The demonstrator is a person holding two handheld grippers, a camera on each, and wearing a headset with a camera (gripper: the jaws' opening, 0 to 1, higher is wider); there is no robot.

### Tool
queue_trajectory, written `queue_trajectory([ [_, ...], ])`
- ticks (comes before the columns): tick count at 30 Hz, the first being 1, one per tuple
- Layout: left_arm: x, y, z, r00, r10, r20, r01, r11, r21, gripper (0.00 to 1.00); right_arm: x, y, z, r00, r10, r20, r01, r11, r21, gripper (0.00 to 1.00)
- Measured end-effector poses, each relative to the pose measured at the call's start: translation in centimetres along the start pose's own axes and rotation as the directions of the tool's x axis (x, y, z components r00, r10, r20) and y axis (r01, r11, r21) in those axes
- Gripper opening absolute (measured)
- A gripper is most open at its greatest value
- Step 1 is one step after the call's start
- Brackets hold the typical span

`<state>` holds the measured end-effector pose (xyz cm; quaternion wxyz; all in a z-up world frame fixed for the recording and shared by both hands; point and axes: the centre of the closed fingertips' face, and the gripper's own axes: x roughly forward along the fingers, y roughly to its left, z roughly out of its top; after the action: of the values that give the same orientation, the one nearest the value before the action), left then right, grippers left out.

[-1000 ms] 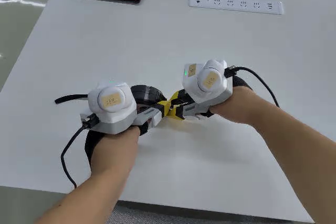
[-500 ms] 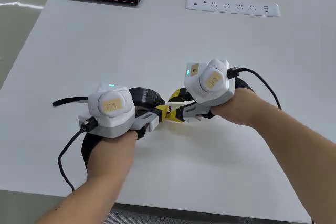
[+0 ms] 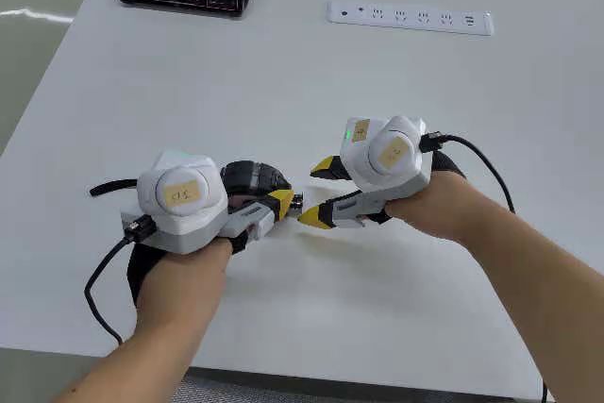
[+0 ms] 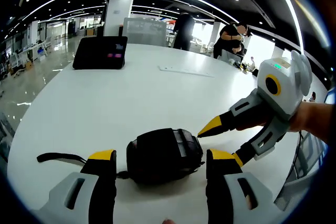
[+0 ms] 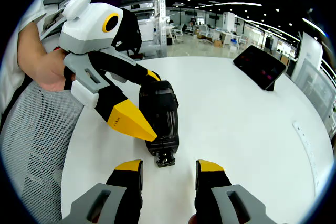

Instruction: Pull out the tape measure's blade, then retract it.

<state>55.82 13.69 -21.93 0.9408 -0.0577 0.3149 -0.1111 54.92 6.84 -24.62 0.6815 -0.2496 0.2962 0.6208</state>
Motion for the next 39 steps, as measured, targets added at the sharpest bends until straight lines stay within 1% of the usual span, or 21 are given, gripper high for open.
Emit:
queue_trajectory([
  [6, -0.2, -0.3, 0.1, 1.0, -0.009, 0.003, 0.009, 1.0, 0.015, 0.66, -1.0, -0.1, 0.1, 0.9996, -0.023, 0.013, 0.023, 1.0, 0.008, 0.38],
  [9, -0.3, -0.4, 0.2, 0.9997, -0.026, 0.004, 0.026, 0.999, 0.02, 0.67, -1.6, -0.1, 0.1, 0.9989, -0.041, 0.021, 0.041, 0.999, 0.017, 0.4],
  [11, -0.6, -0.7, 0.3, 0.999, -0.044, 0.005, 0.044, 0.998, 0.035, 0.67, -2.0, -0.1, 0.1, 0.9982, -0.053, 0.028, 0.052, 0.998, 0.031, 0.42],
  [14, -0.8, -0.5, 0.4, 0.9986, -0.053, 0.006, 0.053, 0.997, 0.064, 0.67, -2.6, -0.1, -0.1, 0.9969, -0.071, 0.033, 0.069, 0.997, 0.041, 0.42],
  [16, -1.1, -0.3, 0.5, 0.9979, -0.063, 0.011, 0.063, 0.995, 0.071, 0.67, -3.0, 0.0, -0.1, 0.9957, -0.084, 0.04, 0.081, 0.995, 0.057, 0.45],
  [20, -1.8, -0.1, 0.5, 0.9967, -0.081, 0.01, 0.079, 0.992, 0.095, 0.67, -3.7, 0.0, -0.7, 0.9926, -0.117, 0.032, 0.115, 0.991, 0.063, 0.49],
  [23, -2.2, 0.0, 0.3, 0.9958, -0.092, 0.002, 0.091, 0.987, 0.13, 0.67, -4.1, 0.1, -1.2, 0.9904, -0.135, 0.028, 0.133, 0.989, 0.071, 0.52],
  [25, -2.6, 0.2, 0.2, 0.9954, -0.095, -0.016, 0.096, 0.988, 0.125, 0.67, -4.5, 0.3, -1.5, 0.9887, -0.146, 0.033, 0.143, 0.986, 0.08, 0.53],
  [27, -3.0, 0.3, 0.4, 0.995, -0.1, -0.008, 0.1, 0.986, 0.13, 0.67, -5.0, 0.5, -1.7, 0.9866, -0.157, 0.046, 0.153, 0.985, 0.082, 0.54],
  [29, -3.2, 0.3, 0.6, 0.9946, -0.104, 0.0, 0.103, 0.985, 0.141, 0.7, -5.2, 0.7, -2.1, 0.9855, -0.163, 0.046, 0.159, 0.983, 0.087, 0.56],
  [32, -3.5, 0.3, 0.6, 0.9937, -0.112, -0.003, 0.111, 0.981, 0.161, 0.72, -5.9, 0.9, -2.7, 0.9826, -0.179, 0.049, 0.174, 0.98, 0.098, 0.58],
  [34, -3.7, 0.3, 0.6, 0.9926, -0.121, -0.005, 0.12, 0.977, 0.176, 0.74, -6.4, 1.0, -3.0, 0.9787, -0.196, 0.063, 0.188, 0.976, 0.114, 0.59],
  [36, -3.9, 0.2, 0.6, 0.991, -0.134, -0.004, 0.132, 0.972, 0.194, 0.74, -7.1, 1.2, -3.2, 0.9747, -0.211, 0.074, 0.2, 0.971, 0.13, 0.59],
  [37, -4.0, 0.2, 0.5, 0.9903, -0.138, -0.011, 0.137, 0.968, 0.209, 0.75, -7.4, 1.3, -3.4, 0.973, -0.218, 0.075, 0.207, 0.968, 0.139, 0.6],
  [39, -4.2, 0.1, 0.4, 0.9884, -0.152, -0.012, 0.151, 0.964, 0.217, 0.77, -7.7, 1.5, -3.7, 0.9707, -0.226, 0.08, 0.214, 0.967, 0.141, 0.62],
])
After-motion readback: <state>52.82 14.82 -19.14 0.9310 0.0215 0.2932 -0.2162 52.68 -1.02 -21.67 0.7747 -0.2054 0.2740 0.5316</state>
